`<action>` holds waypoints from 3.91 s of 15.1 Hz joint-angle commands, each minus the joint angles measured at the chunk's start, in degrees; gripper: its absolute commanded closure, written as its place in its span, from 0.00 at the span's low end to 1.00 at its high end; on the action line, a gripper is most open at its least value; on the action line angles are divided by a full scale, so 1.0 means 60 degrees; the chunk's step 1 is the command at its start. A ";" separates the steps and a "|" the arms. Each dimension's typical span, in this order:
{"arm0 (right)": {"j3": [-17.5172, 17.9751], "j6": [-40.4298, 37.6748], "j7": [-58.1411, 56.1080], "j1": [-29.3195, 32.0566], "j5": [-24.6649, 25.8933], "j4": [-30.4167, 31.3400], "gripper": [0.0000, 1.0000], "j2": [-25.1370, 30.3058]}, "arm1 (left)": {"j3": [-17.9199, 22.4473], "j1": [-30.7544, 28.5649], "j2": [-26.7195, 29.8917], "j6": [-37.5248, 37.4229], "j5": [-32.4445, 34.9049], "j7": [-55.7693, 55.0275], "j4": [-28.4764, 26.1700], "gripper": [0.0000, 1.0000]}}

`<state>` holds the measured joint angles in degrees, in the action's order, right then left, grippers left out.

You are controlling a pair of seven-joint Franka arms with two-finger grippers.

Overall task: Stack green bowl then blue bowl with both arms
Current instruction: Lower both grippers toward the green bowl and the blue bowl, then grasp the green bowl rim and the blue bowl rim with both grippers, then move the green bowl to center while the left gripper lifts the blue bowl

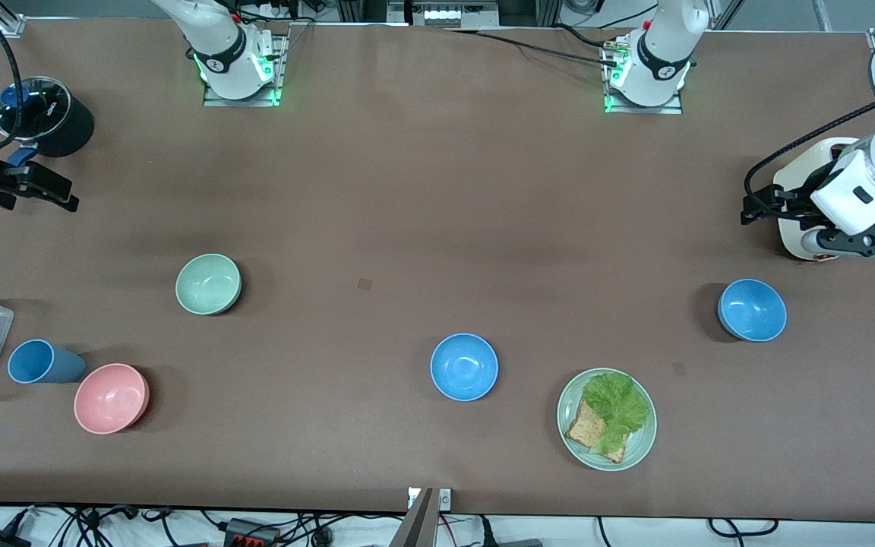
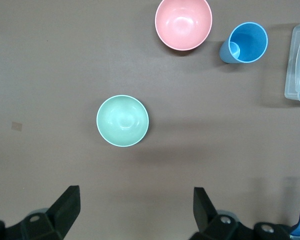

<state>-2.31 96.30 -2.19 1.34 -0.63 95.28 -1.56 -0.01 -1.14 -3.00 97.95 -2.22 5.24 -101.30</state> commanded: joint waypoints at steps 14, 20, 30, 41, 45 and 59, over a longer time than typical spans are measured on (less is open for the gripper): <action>0.0034 0.1410 0.0145 -0.0004 0.0149 0.0599 0.00 -0.1700 | 0.0045 -0.1418 -0.1871 0.1660 -0.0172 0.0519 0.0082 0.00; 0.0034 0.2550 0.0042 0.0055 0.0164 0.0613 0.00 -0.3751 | 0.0046 -0.2372 -0.3921 0.3976 -0.0172 0.1600 0.0125 0.00; 0.0034 0.3359 0.0174 0.0011 0.0091 0.0686 0.57 -0.5395 | 0.0031 -0.3106 -0.5403 0.5940 -0.0173 0.3200 0.0155 0.24; 0.1129 0.2862 0.0145 -0.0252 -0.0026 0.0103 1.00 -0.5146 | -0.0101 -0.3179 -0.5069 0.4567 -0.0231 0.4562 0.0140 0.99; 0.1631 0.1865 0.2349 -0.2019 -0.0026 -0.0748 1.00 -0.5160 | -0.0392 -0.3091 -0.4190 0.3059 -0.0231 0.4533 0.0155 0.99; 0.1616 0.3564 0.7395 -0.6404 -0.1301 -0.0998 1.00 -0.6156 | -0.2926 -0.3120 -0.1626 -0.0488 -0.0580 0.1314 -0.0006 0.99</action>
<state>8.15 117.55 39.39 -34.85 -7.95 90.61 -37.80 -14.59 -19.21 -16.21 97.15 -3.57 17.54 -99.58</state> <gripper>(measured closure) 0.960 0.952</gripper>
